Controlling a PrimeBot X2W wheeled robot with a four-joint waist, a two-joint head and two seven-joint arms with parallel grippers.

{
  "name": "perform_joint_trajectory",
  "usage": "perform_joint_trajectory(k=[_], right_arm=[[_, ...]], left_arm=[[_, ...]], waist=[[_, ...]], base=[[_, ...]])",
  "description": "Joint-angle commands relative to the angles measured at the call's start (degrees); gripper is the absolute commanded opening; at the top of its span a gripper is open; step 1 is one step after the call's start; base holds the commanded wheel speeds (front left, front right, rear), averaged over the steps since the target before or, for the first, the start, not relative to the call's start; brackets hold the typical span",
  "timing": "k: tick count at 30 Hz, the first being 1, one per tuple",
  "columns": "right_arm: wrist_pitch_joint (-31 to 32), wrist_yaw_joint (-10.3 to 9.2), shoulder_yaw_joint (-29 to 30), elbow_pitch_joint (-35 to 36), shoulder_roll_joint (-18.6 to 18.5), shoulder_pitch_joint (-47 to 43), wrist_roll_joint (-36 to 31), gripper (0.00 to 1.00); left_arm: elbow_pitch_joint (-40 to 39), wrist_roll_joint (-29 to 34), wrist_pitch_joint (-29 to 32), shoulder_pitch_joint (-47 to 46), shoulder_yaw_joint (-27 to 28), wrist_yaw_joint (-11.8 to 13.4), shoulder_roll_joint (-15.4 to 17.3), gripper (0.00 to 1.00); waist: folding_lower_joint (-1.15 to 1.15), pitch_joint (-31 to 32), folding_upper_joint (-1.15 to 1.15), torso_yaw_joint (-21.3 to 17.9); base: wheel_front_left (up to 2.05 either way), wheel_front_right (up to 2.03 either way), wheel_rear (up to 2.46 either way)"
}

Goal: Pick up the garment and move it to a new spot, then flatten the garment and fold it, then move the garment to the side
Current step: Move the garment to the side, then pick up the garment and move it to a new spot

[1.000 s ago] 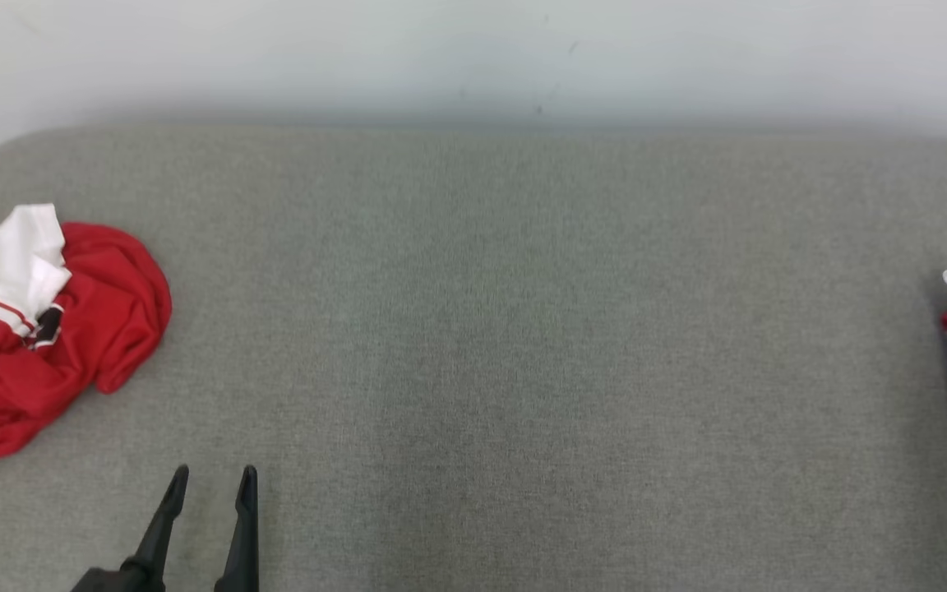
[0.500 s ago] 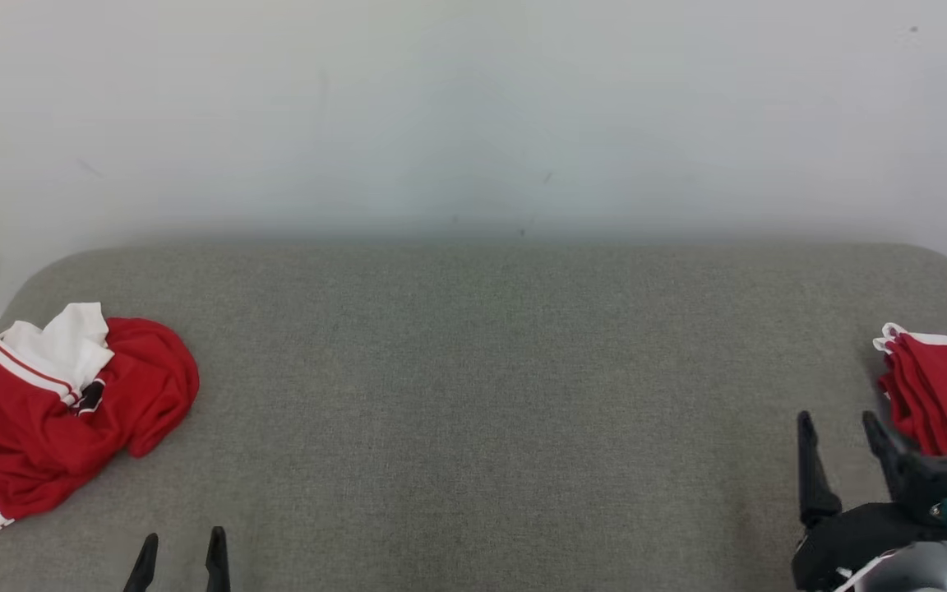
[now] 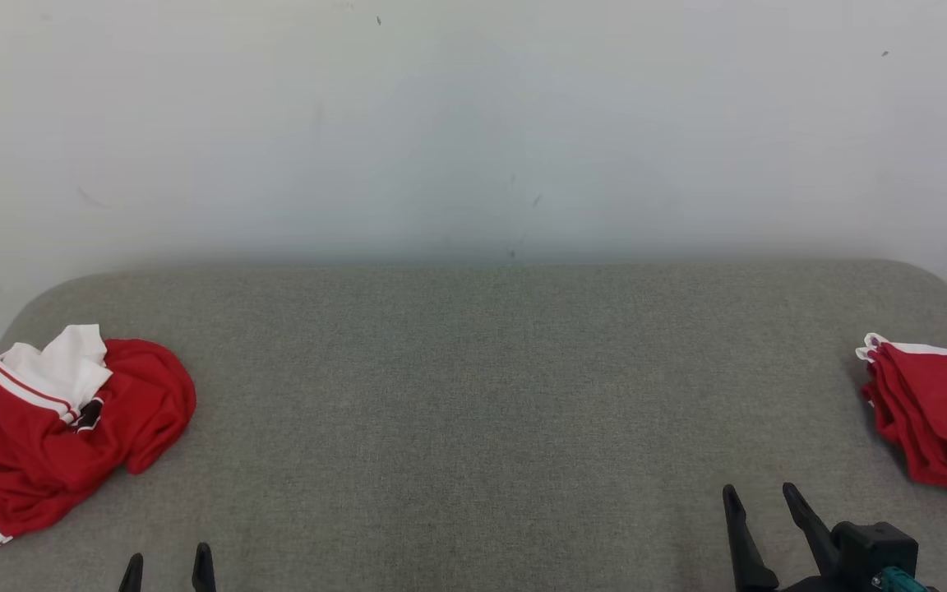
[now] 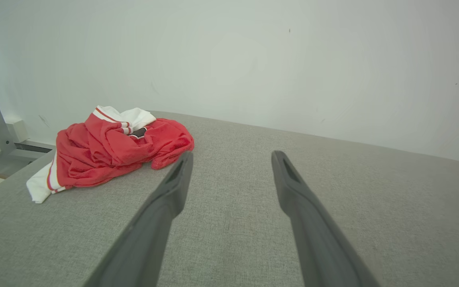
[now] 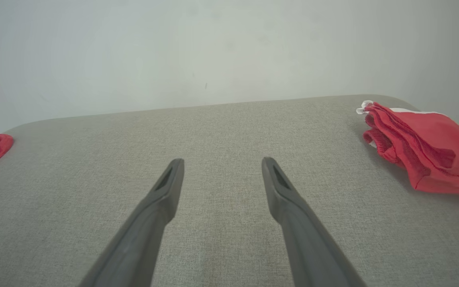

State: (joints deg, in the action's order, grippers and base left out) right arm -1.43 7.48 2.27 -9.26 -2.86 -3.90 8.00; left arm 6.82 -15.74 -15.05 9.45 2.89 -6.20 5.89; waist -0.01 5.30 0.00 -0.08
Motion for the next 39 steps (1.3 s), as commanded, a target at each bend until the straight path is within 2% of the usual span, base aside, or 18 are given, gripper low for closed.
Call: perform_joint_trajectory(k=[1, 18, 25, 32, 39], right_arm=[[0.11, 0.05, -0.77, 0.01, -0.04, -0.68, 0.51, 1.0], [-0.54, 0.05, -0.94, -0.61, -0.01, -0.42, 1.23, 1.0], [-0.84, 0.05, -1.25, -1.08, -0.02, -0.7, 1.6, 1.0], [-0.81, 0.05, -1.85, -1.02, -0.03, -1.12, 2.32, 1.0], [-1.75, 0.05, -3.2, -2.15, -0.01, -0.98, 3.79, 1.0]], left_arm=[[0.45, 0.71, -0.21, 1.41, 0.37, -0.01, -0.2, 1.0], [1.22, 0.86, -0.21, 0.61, 0.22, -0.3, -0.44, 1.0], [1.88, 1.01, -0.22, -0.25, -0.17, -0.48, -0.18, 1.0], [1.7, 1.24, -0.17, 0.54, -0.53, -0.04, 0.43, 1.0], [0.15, 1.31, 0.61, 1.14, -0.81, 0.51, 1.47, 1.0]], waist=[[0.01, 0.05, 0.0, -0.27], [0.01, -0.07, 0.0, -0.44], [0.01, -0.22, 0.0, 0.95], [0.01, -0.06, 0.0, 5.7], [0.01, 0.29, 0.0, 13.51]], base=[[0.0, 0.0, 0.0], [0.0, 0.0, 0.0], [0.0, 0.0, 0.0], [0.0, 0.0, 0.0], [0.0, 0.0, 0.0]])
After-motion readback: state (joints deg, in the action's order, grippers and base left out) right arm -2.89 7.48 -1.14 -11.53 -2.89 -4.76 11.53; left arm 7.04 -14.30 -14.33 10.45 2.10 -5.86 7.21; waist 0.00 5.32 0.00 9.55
